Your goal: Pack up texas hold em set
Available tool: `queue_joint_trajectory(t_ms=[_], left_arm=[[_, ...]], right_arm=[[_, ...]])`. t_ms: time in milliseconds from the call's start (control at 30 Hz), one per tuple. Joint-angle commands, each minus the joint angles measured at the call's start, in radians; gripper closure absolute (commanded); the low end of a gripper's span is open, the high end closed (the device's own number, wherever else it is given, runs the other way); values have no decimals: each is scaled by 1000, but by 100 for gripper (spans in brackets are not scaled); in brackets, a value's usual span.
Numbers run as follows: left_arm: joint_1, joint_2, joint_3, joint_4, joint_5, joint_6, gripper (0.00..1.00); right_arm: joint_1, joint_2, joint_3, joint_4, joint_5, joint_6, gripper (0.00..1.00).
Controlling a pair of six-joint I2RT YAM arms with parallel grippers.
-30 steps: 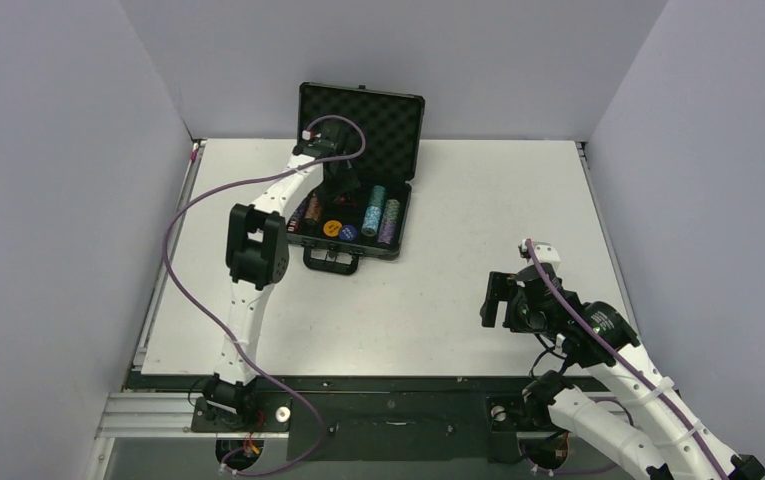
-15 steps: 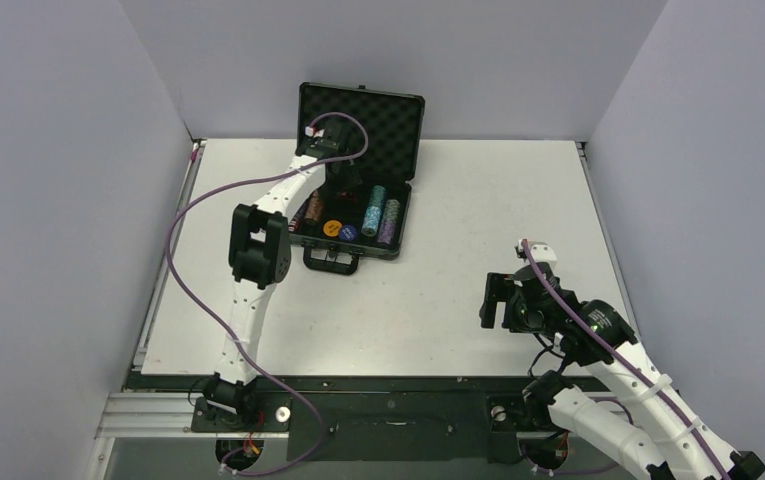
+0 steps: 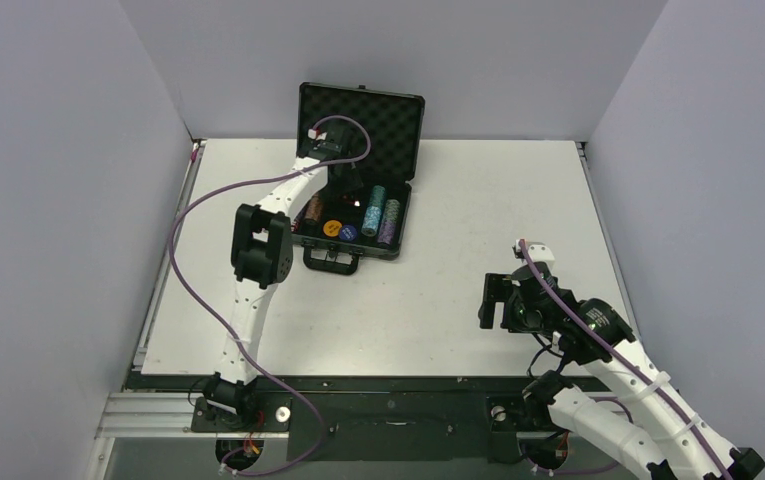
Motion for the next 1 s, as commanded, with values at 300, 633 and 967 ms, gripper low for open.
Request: queue_joint_trajectory(t_ms=[300, 633, 967], left_arm=[[4, -52, -93, -21, -61, -22, 86], [4, -119, -196, -18, -88, -38, 78], [3, -155, -213, -17, -95, -15, 42]], right_arm=[[5, 5, 4, 10, 17, 7, 18], [5, -2, -1, 14, 9, 12, 18], [5, -4, -2, 14, 3, 13, 18]])
